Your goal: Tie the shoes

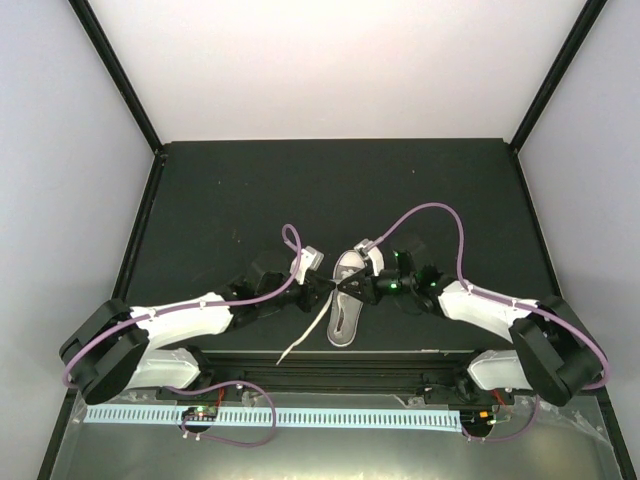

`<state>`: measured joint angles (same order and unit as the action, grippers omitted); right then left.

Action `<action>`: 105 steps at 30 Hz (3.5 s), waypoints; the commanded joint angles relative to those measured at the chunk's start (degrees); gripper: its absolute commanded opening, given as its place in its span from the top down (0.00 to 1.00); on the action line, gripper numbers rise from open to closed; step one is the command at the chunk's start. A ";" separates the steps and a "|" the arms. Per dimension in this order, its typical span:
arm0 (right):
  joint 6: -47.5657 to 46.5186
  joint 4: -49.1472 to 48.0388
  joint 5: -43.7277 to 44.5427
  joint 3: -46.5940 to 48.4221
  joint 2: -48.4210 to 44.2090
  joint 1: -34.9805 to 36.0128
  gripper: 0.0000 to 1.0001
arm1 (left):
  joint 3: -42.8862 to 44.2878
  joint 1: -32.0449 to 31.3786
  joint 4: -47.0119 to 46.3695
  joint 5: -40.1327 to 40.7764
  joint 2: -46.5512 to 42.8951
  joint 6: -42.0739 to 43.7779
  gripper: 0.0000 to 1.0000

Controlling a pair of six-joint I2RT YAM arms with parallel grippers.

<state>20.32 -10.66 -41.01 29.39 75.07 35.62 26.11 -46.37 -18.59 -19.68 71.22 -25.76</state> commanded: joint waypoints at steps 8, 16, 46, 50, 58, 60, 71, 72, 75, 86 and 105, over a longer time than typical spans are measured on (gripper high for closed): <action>-0.41 -1.14 3.12 -0.66 -3.15 0.31 0.98 | 4.89 1.64 13.70 9.39 -0.20 6.75 0.64; 0.42 -2.04 2.42 -1.61 -3.80 0.28 0.98 | 7.15 4.79 21.58 15.21 5.12 13.03 0.47; 1.06 -3.39 -0.77 -1.09 -2.16 0.31 0.98 | 21.40 4.71 28.09 16.66 26.46 26.43 0.51; 1.02 -3.32 -0.76 -1.02 -1.99 0.33 0.98 | 21.13 4.70 27.96 18.94 26.80 25.85 0.71; 1.49 -2.76 0.78 -0.70 -2.19 0.32 0.98 | 17.35 4.71 26.52 22.35 18.39 18.35 0.98; 1.42 -2.24 1.58 -0.57 -2.50 0.29 0.98 | 15.71 4.71 27.45 22.64 13.48 14.67 0.99; 1.02 0.18 3.48 0.80 -3.25 0.32 0.98 | 9.96 1.08 42.29 6.76 -5.13 -5.42 0.98; 1.16 0.12 3.57 0.84 -3.24 0.31 0.98 | 9.85 -0.96 40.44 1.48 -6.38 -7.90 0.98; 1.59 -0.06 3.57 0.89 -3.40 0.28 0.98 | 11.82 -8.30 33.03 -3.39 -8.93 -14.02 0.98; 2.10 0.41 3.91 0.16 -4.63 0.30 0.98 | 15.88 -15.71 25.59 -2.82 0.27 -15.89 0.52; 1.67 -2.85 -2.52 -0.80 -4.39 0.24 0.98 | 11.69 4.21 17.81 -9.64 -3.61 -5.60 0.52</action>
<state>22.41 -10.35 -39.92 28.99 71.29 35.66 33.28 -43.44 3.25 -19.27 63.07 -34.52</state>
